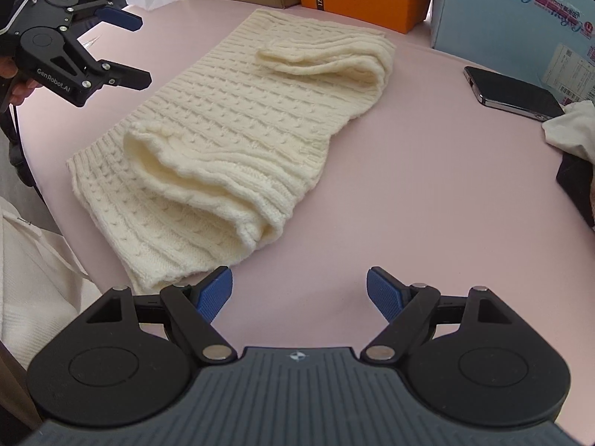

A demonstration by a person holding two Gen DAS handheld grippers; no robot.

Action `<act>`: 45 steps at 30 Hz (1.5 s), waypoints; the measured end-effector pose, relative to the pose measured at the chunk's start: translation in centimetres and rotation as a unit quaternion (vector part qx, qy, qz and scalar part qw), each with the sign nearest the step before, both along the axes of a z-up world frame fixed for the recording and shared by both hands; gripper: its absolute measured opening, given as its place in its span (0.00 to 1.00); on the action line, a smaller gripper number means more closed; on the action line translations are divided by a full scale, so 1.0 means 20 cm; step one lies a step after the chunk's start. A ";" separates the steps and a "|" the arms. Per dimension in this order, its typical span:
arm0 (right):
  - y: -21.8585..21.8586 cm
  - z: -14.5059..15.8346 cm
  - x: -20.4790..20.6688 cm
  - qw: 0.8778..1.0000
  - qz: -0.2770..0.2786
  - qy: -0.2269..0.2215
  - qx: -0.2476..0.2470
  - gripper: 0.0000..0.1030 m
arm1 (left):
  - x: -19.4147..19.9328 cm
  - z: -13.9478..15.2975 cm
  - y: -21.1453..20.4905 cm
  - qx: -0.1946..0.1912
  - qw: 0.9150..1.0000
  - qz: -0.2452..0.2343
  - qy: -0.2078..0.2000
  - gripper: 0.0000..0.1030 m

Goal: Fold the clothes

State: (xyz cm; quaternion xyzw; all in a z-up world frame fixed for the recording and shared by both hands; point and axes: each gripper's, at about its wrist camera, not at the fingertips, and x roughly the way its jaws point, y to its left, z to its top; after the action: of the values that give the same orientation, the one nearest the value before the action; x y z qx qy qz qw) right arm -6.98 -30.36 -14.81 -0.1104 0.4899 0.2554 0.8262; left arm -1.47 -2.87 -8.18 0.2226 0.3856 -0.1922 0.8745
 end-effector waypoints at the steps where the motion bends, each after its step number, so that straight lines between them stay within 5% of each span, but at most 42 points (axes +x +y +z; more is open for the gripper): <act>1: 0.01 0.00 -0.01 1.000 0.001 0.002 -0.002 0.75 | 0.00 -0.01 0.00 -0.003 1.000 -0.005 0.002 1.00; 17: 0.23 -0.03 -0.14 0.999 0.042 0.007 -0.016 0.75 | 0.01 -0.17 0.04 -0.009 0.999 -0.005 0.043 1.00; 22: 0.17 0.09 -0.11 0.998 -0.004 -0.025 0.054 0.75 | -0.02 -0.14 0.04 -0.034 0.998 -0.043 0.036 1.00; 27: 0.14 0.14 -0.03 0.993 -0.040 -0.039 0.104 0.75 | -0.08 0.01 0.07 -0.187 0.969 -0.148 0.063 1.00; 29: 0.14 0.14 -0.01 0.992 -0.050 -0.040 0.111 0.75 | -0.11 0.00 0.01 -0.198 0.956 -0.192 0.099 1.00; 31: 0.14 0.14 0.02 0.990 -0.061 -0.039 0.121 0.75 | -0.14 -0.04 -0.07 -0.171 0.952 -0.224 0.117 1.00; 33: 0.14 0.14 0.03 0.988 -0.070 -0.039 0.130 0.75 | -0.17 -0.11 -0.14 -0.126 0.957 -0.238 0.112 1.00; 36: 0.16 0.16 0.04 0.990 -0.074 -0.038 0.116 0.75 | -0.19 -0.17 -0.17 -0.065 0.975 -0.203 0.057 1.00; 45: 0.26 0.23 -0.06 0.997 0.061 -0.048 0.008 0.76 | -0.16 -0.14 -0.09 -0.075 0.981 -0.174 0.050 1.00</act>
State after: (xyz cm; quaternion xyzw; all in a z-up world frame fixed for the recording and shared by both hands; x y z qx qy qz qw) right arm -8.14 -25.23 -10.25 -0.1454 0.4399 0.3039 0.8325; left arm -4.76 -4.61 -11.04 0.2099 0.3686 -0.3806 0.8217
